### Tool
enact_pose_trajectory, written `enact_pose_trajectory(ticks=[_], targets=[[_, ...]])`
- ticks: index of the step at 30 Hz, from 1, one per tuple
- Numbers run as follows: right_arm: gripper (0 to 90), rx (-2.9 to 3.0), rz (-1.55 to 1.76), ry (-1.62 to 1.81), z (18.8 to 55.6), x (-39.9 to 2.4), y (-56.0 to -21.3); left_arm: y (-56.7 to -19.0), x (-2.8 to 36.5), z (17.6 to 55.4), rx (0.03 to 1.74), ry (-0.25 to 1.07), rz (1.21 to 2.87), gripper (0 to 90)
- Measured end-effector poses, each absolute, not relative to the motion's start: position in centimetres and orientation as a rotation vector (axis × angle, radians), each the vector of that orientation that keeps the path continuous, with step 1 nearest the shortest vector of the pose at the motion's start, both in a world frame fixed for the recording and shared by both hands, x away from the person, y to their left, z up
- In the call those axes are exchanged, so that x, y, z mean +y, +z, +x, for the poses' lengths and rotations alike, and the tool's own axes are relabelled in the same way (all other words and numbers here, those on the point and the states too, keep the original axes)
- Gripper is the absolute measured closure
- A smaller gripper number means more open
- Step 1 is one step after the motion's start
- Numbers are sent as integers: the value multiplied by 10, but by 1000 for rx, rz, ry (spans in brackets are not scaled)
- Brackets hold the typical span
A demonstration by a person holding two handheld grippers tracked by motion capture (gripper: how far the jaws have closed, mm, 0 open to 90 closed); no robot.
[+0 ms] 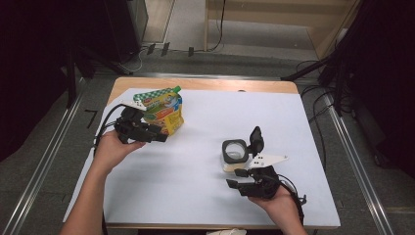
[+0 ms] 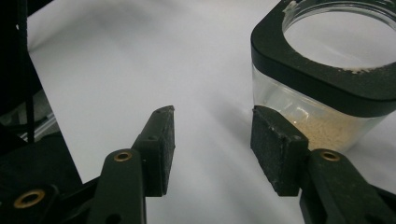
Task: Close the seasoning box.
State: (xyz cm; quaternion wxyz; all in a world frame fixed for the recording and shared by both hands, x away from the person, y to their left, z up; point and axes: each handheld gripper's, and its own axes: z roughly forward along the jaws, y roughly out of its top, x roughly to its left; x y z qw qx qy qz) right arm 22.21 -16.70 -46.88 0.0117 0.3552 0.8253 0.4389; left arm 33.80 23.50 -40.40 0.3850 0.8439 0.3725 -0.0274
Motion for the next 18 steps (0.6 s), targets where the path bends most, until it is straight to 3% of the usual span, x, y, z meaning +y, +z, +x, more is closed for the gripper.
enact_pose_trajectory(ticks=[18], targets=[[504, 2605, 1059, 1366, 221, -161, -470, -395, 277, 341, 1038, 11, 2093, 464]])
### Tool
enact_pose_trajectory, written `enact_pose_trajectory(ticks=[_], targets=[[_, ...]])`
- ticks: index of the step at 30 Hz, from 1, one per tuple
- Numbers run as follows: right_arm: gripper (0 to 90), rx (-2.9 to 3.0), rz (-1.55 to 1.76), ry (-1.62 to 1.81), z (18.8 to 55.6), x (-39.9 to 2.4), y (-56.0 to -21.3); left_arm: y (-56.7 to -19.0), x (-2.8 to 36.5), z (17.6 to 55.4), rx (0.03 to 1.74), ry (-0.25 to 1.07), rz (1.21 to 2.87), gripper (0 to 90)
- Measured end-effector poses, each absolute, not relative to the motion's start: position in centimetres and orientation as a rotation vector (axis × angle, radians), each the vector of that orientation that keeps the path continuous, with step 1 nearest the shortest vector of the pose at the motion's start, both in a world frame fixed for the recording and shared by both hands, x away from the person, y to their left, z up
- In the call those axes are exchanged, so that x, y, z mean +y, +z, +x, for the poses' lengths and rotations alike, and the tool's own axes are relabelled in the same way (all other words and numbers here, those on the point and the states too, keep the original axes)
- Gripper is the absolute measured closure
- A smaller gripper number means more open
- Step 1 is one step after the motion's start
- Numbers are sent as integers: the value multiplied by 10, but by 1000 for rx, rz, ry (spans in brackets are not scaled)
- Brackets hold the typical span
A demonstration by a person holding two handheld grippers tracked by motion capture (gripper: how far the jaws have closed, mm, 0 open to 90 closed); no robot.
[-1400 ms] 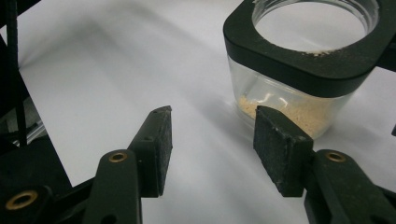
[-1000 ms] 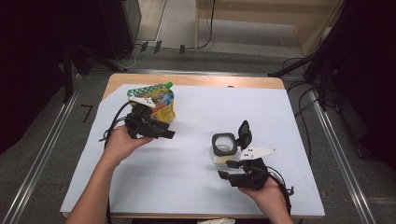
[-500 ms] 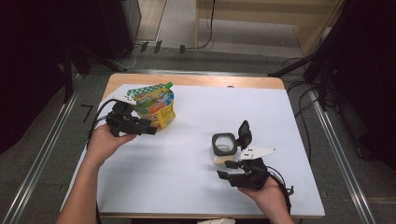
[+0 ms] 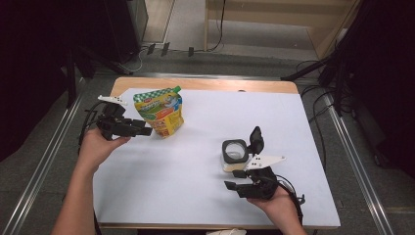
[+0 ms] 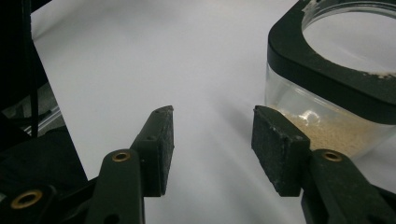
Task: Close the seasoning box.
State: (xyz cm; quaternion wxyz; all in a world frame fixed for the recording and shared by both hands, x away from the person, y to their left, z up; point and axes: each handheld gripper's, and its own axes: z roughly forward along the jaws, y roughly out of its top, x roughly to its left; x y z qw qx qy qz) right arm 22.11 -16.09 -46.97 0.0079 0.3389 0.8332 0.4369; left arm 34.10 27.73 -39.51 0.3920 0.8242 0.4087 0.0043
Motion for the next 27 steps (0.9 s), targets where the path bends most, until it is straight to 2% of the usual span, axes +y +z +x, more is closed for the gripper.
enact_pose_trajectory(ticks=[6, 21, 27], targets=[[497, 2624, 1043, 1362, 221, -155, -469, -392, 289, 351, 1086, 38, 2066, 473], [493, 2634, 998, 1369, 219, -147, -468, -393, 274, 374, 1086, 83, 2034, 484], [493, 2638, 995, 1361, 218, -142, -470, -390, 270, 381, 1097, 98, 2014, 532]])
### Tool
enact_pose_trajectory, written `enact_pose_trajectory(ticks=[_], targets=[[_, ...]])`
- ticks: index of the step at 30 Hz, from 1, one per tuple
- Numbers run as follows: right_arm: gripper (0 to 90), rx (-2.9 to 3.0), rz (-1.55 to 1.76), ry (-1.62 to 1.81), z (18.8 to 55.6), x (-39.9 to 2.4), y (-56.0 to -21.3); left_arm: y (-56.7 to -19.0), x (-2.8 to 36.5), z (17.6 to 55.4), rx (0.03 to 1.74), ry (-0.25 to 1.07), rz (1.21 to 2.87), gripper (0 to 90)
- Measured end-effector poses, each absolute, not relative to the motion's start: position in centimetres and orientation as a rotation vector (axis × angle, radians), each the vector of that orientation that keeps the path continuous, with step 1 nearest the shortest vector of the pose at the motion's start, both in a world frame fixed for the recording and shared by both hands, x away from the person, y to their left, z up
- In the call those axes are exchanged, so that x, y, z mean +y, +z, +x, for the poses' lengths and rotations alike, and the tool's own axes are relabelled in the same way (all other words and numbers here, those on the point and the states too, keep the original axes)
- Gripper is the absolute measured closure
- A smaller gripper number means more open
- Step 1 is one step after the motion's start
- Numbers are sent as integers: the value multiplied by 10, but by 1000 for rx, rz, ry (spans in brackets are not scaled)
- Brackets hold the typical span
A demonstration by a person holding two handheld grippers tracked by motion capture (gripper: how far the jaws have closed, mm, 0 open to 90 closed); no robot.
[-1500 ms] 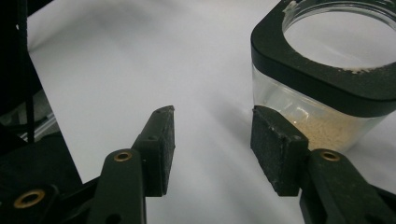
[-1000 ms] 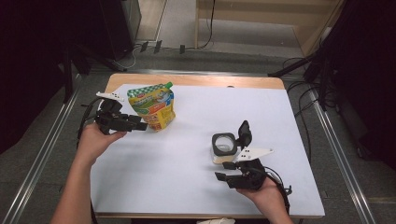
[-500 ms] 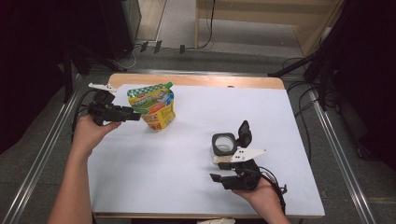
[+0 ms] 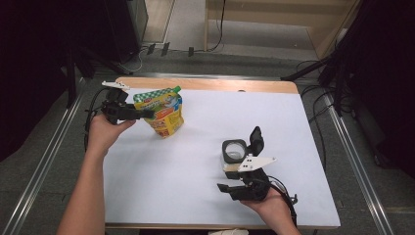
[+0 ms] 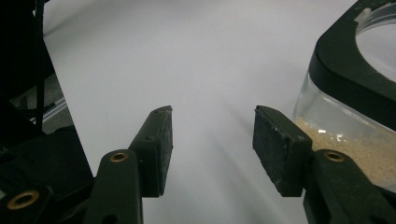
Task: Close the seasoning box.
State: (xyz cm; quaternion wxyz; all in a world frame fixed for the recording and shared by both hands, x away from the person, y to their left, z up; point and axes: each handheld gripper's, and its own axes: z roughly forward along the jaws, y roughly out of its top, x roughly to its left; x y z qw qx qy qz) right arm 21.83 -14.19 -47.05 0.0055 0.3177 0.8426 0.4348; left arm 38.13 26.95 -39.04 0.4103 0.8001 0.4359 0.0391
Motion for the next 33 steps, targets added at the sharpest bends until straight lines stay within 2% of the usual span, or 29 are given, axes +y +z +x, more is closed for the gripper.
enact_pose_trajectory(ticks=[21, 29, 33], targets=[[487, 2659, 907, 1396, 241, -86, -463, -395, 254, 386, 1147, 96, 1956, 880], [494, 2673, 896, 1386, 240, -84, -470, -389, 250, 383, 1142, 87, 1944, 900], [499, 2660, 900, 1397, 240, -86, -471, -383, 254, 383, 1203, 70, 1902, 900]])
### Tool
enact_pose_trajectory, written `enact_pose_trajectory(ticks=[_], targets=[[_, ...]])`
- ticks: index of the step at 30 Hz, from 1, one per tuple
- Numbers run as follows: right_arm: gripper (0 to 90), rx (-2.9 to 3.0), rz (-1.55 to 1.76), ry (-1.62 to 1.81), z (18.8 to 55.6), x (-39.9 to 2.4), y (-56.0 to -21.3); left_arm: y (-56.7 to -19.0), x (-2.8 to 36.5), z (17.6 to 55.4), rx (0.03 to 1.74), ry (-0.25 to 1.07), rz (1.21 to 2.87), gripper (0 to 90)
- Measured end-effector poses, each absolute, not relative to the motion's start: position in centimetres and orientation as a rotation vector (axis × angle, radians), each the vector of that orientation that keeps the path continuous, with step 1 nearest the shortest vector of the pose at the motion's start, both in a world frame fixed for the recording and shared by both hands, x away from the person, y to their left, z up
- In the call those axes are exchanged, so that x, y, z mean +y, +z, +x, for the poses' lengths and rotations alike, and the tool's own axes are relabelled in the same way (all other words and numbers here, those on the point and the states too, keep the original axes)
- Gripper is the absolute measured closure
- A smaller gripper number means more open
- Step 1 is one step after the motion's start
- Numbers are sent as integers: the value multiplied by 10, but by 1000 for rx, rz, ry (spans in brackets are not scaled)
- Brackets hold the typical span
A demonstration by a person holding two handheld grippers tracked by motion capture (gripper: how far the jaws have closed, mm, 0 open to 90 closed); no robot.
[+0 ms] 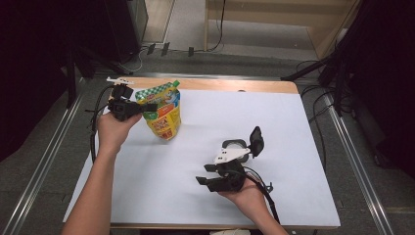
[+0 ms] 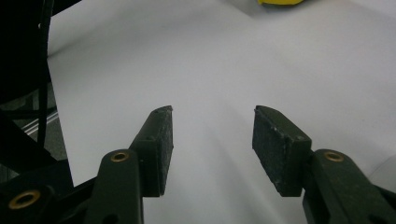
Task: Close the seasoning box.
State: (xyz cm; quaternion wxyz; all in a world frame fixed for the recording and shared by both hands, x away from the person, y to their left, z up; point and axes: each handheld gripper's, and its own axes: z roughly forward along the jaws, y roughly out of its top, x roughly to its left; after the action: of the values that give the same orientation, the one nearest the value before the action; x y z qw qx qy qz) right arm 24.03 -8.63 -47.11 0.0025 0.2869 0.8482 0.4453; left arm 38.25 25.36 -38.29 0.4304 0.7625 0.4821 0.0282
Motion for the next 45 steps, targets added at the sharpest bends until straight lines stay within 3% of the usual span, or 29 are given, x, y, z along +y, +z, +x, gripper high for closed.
enact_pose_trajectory(ticks=[22, 45], targets=[[473, 2677, 901, 1399, 242, -75, -477, -345, 234, 346, 1146, 49, 1959, 900], [469, 2646, 874, 1357, 248, -65, -493, -341, 190, 313, 1010, -55, 2065, 900]])
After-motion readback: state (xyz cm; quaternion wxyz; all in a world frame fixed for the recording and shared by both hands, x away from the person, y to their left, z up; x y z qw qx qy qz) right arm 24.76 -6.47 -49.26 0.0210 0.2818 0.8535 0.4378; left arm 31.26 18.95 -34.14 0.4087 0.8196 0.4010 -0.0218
